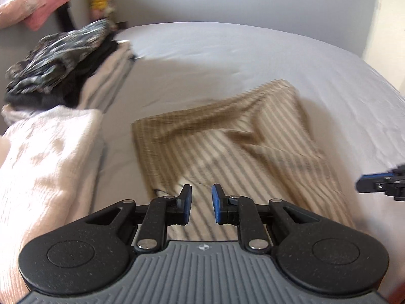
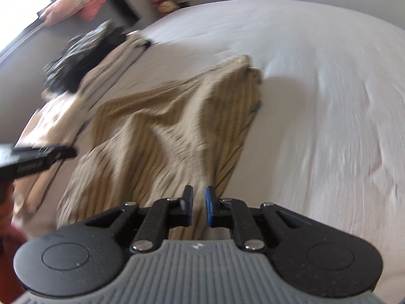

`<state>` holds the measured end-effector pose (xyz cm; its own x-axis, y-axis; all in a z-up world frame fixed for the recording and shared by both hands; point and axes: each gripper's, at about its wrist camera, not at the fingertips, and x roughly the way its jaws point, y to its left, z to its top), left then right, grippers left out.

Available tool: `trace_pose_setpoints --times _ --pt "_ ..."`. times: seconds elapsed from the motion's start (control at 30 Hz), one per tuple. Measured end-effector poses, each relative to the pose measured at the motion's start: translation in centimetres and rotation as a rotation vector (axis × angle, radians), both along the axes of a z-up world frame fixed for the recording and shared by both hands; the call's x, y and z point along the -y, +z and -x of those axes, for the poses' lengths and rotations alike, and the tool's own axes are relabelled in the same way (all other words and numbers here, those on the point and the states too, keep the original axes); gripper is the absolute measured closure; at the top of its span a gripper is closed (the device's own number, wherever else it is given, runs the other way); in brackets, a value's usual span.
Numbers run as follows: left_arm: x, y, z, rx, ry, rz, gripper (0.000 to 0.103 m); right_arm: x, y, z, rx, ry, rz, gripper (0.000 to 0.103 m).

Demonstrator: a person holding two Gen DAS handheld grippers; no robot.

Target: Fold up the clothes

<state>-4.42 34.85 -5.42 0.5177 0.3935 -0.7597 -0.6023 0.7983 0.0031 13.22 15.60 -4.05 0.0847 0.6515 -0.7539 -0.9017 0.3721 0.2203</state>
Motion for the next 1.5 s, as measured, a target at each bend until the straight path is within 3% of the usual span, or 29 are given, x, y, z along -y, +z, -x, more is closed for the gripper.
trace_pose_setpoints --times 0.23,0.43,0.5,0.8,1.07,1.5 --pt "5.9 0.4 -0.7 -0.093 -0.329 0.047 0.077 2.7 1.9 6.1 0.117 0.299 0.037 0.079" --pt "9.4 0.5 -0.5 -0.171 -0.574 0.065 0.057 3.7 1.2 8.9 0.188 0.485 0.073 0.069" --pt "10.5 0.2 -0.5 -0.216 -0.658 0.064 0.046 3.7 0.6 9.8 0.216 0.55 0.085 0.062" --pt "14.5 -4.3 -1.0 -0.496 -0.928 -0.038 0.041 3.5 -1.9 13.7 0.348 0.829 0.141 0.046" --pt "13.5 -7.7 -2.6 -0.623 -0.998 0.042 0.039 2.0 -5.0 12.9 0.337 0.878 0.183 0.046" --pt "12.8 -10.4 -2.0 -0.653 -1.024 0.105 0.026 1.2 -8.7 13.6 0.475 0.957 0.205 0.043"
